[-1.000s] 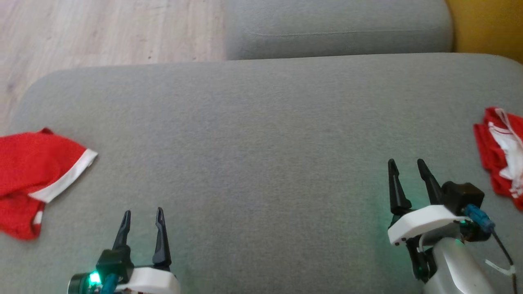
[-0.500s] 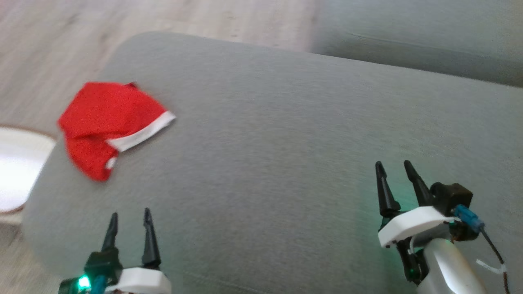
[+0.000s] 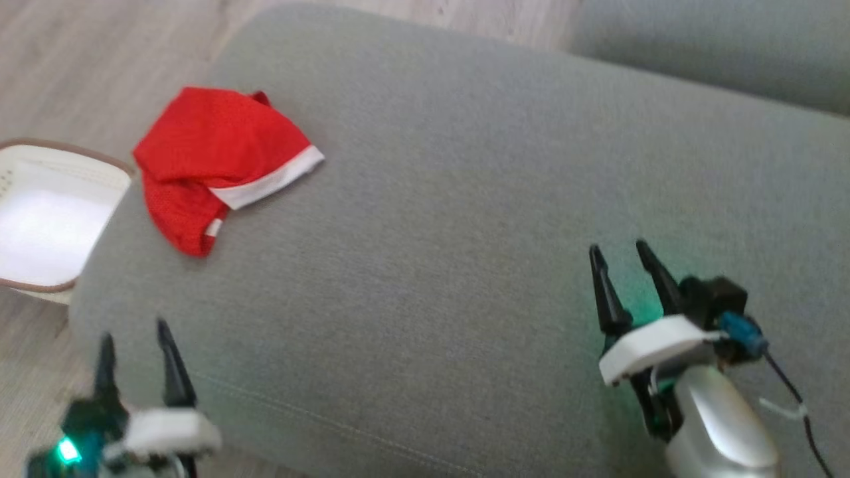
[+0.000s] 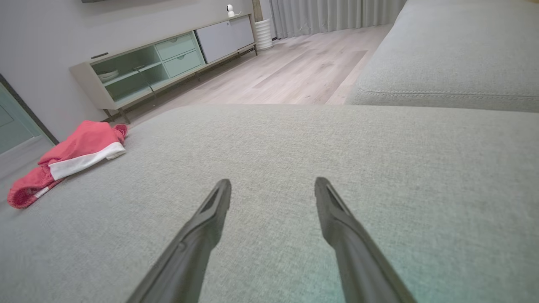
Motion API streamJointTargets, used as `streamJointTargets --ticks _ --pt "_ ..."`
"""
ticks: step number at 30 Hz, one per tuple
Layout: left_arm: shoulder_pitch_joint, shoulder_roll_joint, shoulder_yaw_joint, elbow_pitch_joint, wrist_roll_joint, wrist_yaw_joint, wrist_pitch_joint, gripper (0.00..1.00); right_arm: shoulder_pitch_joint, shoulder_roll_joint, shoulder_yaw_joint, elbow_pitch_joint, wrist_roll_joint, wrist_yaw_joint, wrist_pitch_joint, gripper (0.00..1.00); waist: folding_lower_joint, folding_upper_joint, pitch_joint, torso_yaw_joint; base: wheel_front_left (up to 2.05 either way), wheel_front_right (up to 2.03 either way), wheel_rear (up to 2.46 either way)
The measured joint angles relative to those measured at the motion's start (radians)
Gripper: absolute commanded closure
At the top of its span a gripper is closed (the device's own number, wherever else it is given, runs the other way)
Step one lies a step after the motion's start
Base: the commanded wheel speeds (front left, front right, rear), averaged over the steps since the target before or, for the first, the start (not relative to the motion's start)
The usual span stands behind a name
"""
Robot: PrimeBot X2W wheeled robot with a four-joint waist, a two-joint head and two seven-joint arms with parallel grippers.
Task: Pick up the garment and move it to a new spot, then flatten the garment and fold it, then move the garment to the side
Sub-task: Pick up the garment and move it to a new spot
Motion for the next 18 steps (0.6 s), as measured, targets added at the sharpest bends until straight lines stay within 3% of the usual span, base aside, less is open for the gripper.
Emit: streamJointTargets --ticks 10,14,18 --pt "-0.330 0.060 0.059 0.081 0.007 -0.071 0.000 0.00 -0.090 -0.043 0.000 -0.067 -0.045 0.000 0.000 0.00 0.0002 0.0000 0.167 -0.076 0.00 0.00 0.00" --pt "-0.466 0.092 0.058 0.231 -0.005 -0.128 0.000 0.00 -0.111 -0.062 -0.005 -0.094 -0.049 0.000 0.000 0.00 0.0003 0.0000 0.235 -0.104 0.00 0.00 0.00" --pt "-0.589 0.126 0.055 0.384 -0.017 -0.150 0.000 0.00 -0.140 -0.062 -0.004 -0.138 -0.055 0.000 -0.002 0.00 0.0002 0.0000 0.293 -0.133 0.00 0.00 0.00"
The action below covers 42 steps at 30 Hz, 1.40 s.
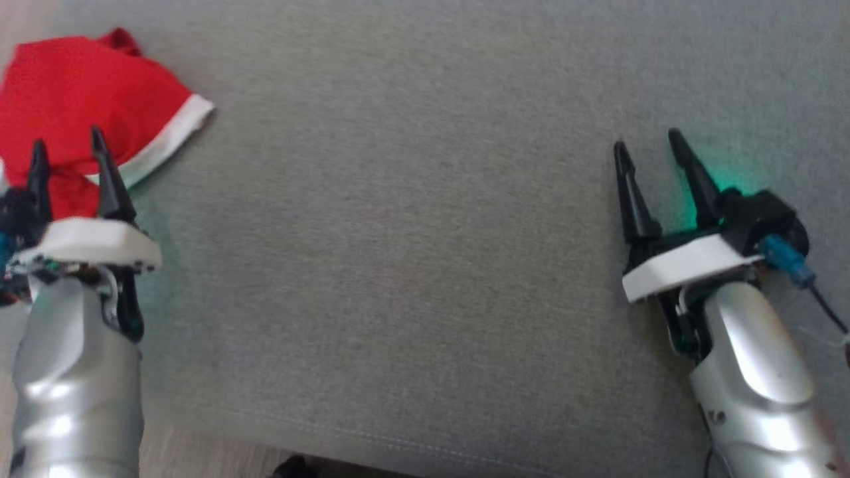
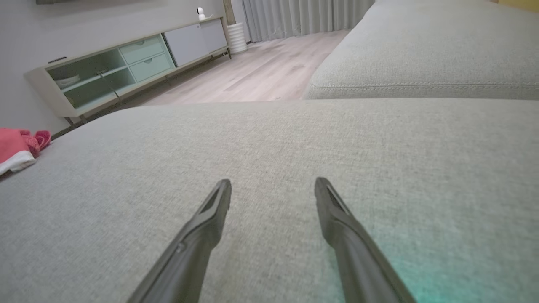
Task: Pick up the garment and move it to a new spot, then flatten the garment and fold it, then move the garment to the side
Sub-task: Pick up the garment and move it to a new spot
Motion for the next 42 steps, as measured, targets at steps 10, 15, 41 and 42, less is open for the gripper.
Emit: streamJointTargets --ticks 10,15,41,42 --pt "-0.136 0.039 -0.004 0.308 -0.008 0.012 0.023 1.00 -0.043 0.003 -0.006 -0.051 0.000 0.000 -0.008 0.00 -0.0001 0.0000 0.068 -0.079 0.00 0.00 0.00" --pt "-0.155 0.053 -0.017 0.326 -0.005 0.013 0.012 1.00 -0.043 0.006 -0.026 -0.025 0.000 0.000 -0.009 0.00 0.0000 0.0000 0.043 -0.094 0.00 0.00 0.00" --pt "-0.171 -0.132 -0.619 -0.303 -0.192 -0.031 0.000 1.00 0.066 0.050 0.000 0.043 0.138 0.000 -0.006 0.00 -0.0003 0.0000 -0.182 -0.321 0.00 0.00 0.00" --pt "-0.157 -0.135 -0.636 -0.307 -0.212 -0.031 0.000 1.00 0.066 0.051 0.002 0.043 0.139 0.000 -0.006 0.00 -0.0003 0.0000 -0.186 -0.336 0.00 0.00 0.00"
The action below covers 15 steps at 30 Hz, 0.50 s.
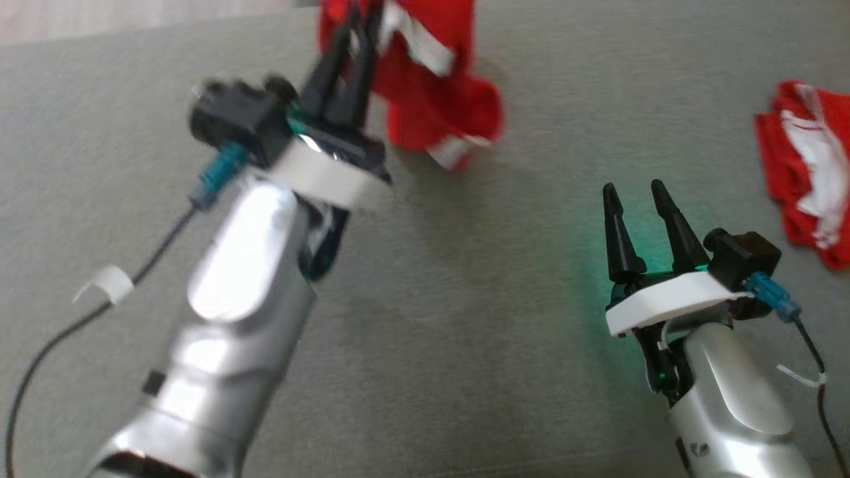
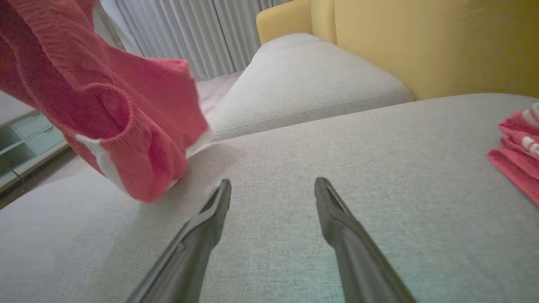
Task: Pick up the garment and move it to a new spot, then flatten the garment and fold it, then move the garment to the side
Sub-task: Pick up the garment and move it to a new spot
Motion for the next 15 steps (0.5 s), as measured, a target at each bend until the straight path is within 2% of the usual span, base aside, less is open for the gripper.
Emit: streamJointTargets --ticks 2,3,5,9,15 --pt "0.034 -0.003 -0.032 0.000 -0.028 0.000 0.000 1.00 0.000 0.000 0.004 0.000 0.009 0.000 0.000 0.00 -0.0001 0.0000 -0.005 -0.028 0.00 0.00 0.00" --pt "0.051 -0.003 -0.046 0.005 -0.030 0.000 0.000 0.74 0.000 0.000 0.005 0.000 0.009 0.000 0.000 0.00 0.0000 0.0000 -0.008 -0.040 0.00 0.00 0.00" --pt "0.094 -0.003 -0.063 0.009 -0.048 0.012 0.000 0.00 0.000 0.000 0.004 0.000 0.013 0.000 0.000 0.00 0.0000 0.0000 -0.011 -0.060 0.00 0.00 0.00" --pt "0.177 -0.003 -0.044 0.053 -0.031 0.067 0.000 0.00 0.020 0.000 -0.008 -0.002 0.013 0.000 0.000 0.00 0.0000 0.0000 -0.015 -0.065 0.00 0.00 0.00" --pt "0.392 0.031 0.105 0.054 0.048 0.113 0.000 0.00 0.057 0.003 -0.044 -0.004 0.010 0.000 0.000 0.00 0.0000 0.0000 -0.049 -0.031 0.00 0.00 0.00"
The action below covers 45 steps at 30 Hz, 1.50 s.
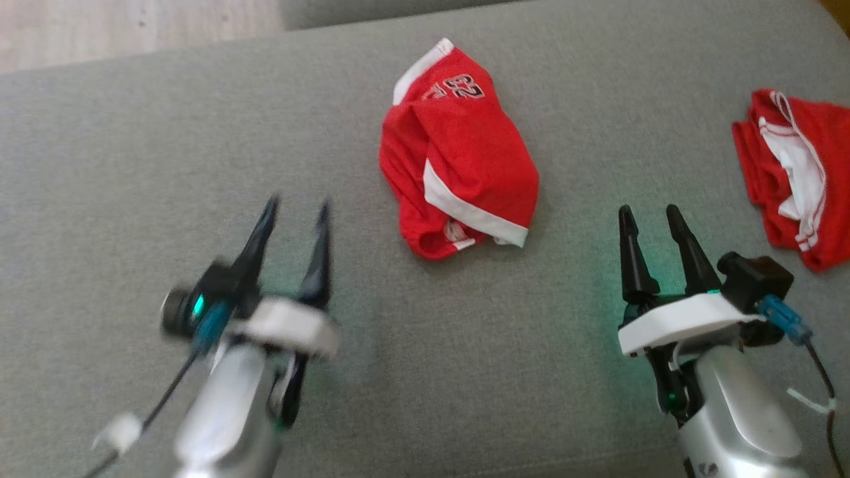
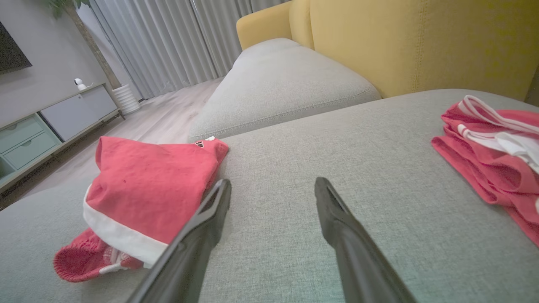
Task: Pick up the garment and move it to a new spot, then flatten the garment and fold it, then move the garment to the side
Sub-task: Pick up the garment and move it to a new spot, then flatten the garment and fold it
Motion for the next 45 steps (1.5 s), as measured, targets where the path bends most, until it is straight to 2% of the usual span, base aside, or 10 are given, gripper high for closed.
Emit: streamJointTargets --ticks 10,20,23,27,31,36,42,43,44,45 --pt "0.310 0.002 0.208 -0.125 0.082 0.029 0.000 0.00 0.090 0.003 -0.006 0.006 -0.004 0.000 0.000 0.00 -0.0001 0.0000 -0.104 0.042 0.00 0.00 0.00" --pt "0.448 -0.015 0.264 -0.156 0.116 0.026 0.000 0.00 0.142 0.008 0.032 0.019 0.003 0.000 0.003 0.00 -0.0001 0.0000 -0.139 0.066 0.00 0.00 0.00" --pt "0.435 -0.015 0.246 -0.158 0.119 0.010 0.000 0.00 0.142 0.007 0.092 0.020 0.002 0.000 0.003 0.00 0.0000 0.0000 -0.130 0.083 0.00 0.00 0.00" --pt "0.402 -0.016 0.204 -0.159 0.119 0.009 0.000 0.00 0.124 0.009 0.197 0.047 -0.021 0.000 0.004 0.00 0.0001 0.0000 -0.117 0.120 0.00 0.00 0.00" --pt "0.386 -0.016 0.170 -0.164 0.102 0.010 0.000 0.00 0.046 0.009 0.257 0.119 -0.042 0.000 0.004 0.00 0.0001 0.0000 -0.102 0.170 0.00 0.00 0.00" --pt "0.386 -0.017 0.120 -0.157 0.094 0.009 0.000 0.00 -0.066 0.007 0.272 0.236 -0.110 0.000 0.004 0.00 0.0001 0.0000 -0.081 0.244 0.00 0.00 0.00" --pt "0.386 -0.016 0.108 -0.146 0.083 0.011 0.000 0.00 -0.111 0.006 0.268 0.361 -0.167 0.000 0.004 0.00 0.0001 0.0000 -0.053 0.325 0.00 0.00 0.00" --pt "0.386 -0.016 0.107 -0.146 0.083 0.011 0.000 0.00 -0.112 0.006 0.268 0.372 -0.167 0.000 0.004 0.09 0.0001 0.0000 -0.049 0.334 0.00 0.00 0.00" --pt "0.386 -0.016 0.107 -0.146 0.078 0.012 0.000 0.00 -0.112 0.006 0.269 0.381 -0.167 0.000 0.004 0.54 0.0002 0.0000 -0.045 0.342 0.00 0.00 0.00" --pt "0.386 -0.016 0.107 -0.146 0.072 0.015 0.000 0.00 -0.115 0.006 0.270 0.381 -0.167 0.000 0.004 0.93 0.0001 0.0000 -0.041 0.348 0.00 0.00 0.00"
